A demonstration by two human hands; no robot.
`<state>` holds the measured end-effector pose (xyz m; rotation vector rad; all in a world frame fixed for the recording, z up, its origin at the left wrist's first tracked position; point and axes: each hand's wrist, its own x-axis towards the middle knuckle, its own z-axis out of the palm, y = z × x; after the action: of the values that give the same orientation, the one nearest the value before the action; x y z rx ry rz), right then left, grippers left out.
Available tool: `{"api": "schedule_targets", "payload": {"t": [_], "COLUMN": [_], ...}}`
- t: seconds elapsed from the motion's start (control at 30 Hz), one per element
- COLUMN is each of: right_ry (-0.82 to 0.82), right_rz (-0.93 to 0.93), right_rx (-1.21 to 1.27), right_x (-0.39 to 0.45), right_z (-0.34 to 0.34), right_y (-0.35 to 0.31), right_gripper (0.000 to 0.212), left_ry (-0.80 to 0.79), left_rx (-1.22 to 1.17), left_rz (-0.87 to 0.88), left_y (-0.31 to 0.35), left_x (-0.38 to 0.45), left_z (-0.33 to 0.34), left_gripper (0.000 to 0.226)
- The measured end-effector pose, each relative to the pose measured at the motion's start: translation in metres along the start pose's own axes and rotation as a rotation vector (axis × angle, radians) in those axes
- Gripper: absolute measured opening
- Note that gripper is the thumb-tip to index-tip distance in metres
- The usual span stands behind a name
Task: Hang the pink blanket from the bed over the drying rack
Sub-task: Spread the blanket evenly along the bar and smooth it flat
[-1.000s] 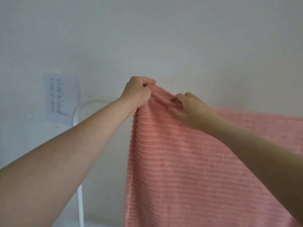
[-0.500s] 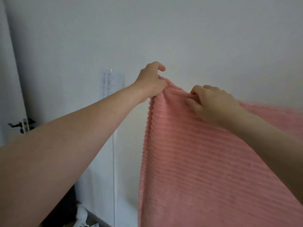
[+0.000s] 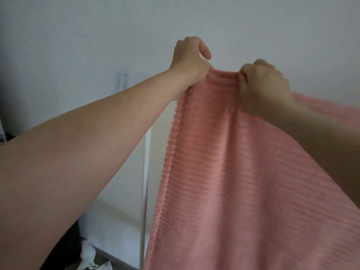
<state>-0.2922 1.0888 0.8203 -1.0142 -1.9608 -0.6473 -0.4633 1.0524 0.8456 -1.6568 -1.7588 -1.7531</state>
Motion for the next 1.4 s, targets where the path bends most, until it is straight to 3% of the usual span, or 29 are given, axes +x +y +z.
{"api": "schedule_targets", "payload": {"t": [0.07, 0.2, 0.27, 0.37, 0.47, 0.6, 0.67, 0.73, 0.87, 0.93, 1.0, 1.07, 1.13, 1.2, 1.23, 1.33, 1.4], "right_ry": [0.032, -0.227, -0.140, 0.119, 0.165, -0.057, -0.306, -0.540, -0.577, -0.584, -0.554, -0.498, -0.434, -0.380, -0.364, -0.369, -0.412], "right_rz": [0.059, 0.203, 0.196, 0.106, -0.003, -0.024, 0.093, 0.301, 0.625, 0.707, 0.748, 0.762, 0.780, 0.817, 0.828, 0.801, 0.776], "right_rx": [-0.023, -0.114, -0.049, -0.002, 0.132, 0.185, 0.170, 0.187, 0.322, 0.430, 0.461, 0.354, 0.282, 0.289, 0.304, 0.304, 0.273], "right_x": [0.013, 0.021, 0.013, -0.015, -0.058, -0.124, -0.147, -0.163, -0.188, -0.197, -0.204, -0.209, -0.214, -0.219, -0.221, -0.227, -0.234], "right_z": [0.006, 0.020, 0.021, 0.015, 0.010, 0.024, 0.042, 0.061, 0.081, 0.083, 0.080, 0.072, 0.065, 0.056, 0.053, 0.045, 0.046], "right_y": [-0.012, -0.019, -0.024, -0.054, -0.094, -0.140, -0.149, -0.150, -0.136, -0.126, -0.114, -0.099, -0.083, -0.071, -0.068, -0.061, -0.058], "right_gripper": [0.026, 0.027, 0.030, 0.029, 0.022, 0.007, 0.009, 0.025, 0.057, 0.052, 0.023, 0.007, 0.005, 0.003, 0.004, 0.009, 0.010], "left_ry": [0.002, -0.198, -0.195, -0.167, -0.303, -0.415, -0.535, -0.711, -0.875, -0.930, -0.919, -0.770, -0.630, -0.660, -0.694, -0.717, -0.663], "left_rx": [-0.016, 0.014, 0.078, -0.030, -0.017, 0.040, -0.059, -0.248, -0.458, -0.628, -0.707, -0.656, -0.563, -0.467, -0.431, -0.349, -0.310], "left_rz": [0.033, 0.039, 0.115, 0.146, 0.092, 0.061, 0.005, -0.066, -0.058, -0.169, -0.255, -0.345, -0.442, -0.393, -0.348, -0.245, -0.216], "left_y": [-0.007, -0.036, -0.053, -0.078, -0.099, -0.136, -0.153, -0.167, -0.186, -0.187, -0.184, -0.180, -0.177, -0.173, -0.172, -0.171, -0.175], "left_x": [0.011, -0.003, -0.022, -0.056, -0.093, -0.139, -0.154, -0.168, -0.196, -0.201, -0.202, -0.203, -0.202, -0.198, -0.196, -0.196, -0.202], "left_z": [-0.010, -0.034, -0.048, -0.067, -0.066, -0.049, -0.036, -0.022, 0.004, 0.010, 0.018, 0.027, 0.038, 0.047, 0.049, 0.062, 0.072], "left_gripper": [0.024, 0.028, 0.036, 0.038, 0.036, 0.040, 0.048, 0.045, 0.043, 0.040, 0.031, 0.018, 0.039, 0.065, 0.067, 0.037, 0.028]}}
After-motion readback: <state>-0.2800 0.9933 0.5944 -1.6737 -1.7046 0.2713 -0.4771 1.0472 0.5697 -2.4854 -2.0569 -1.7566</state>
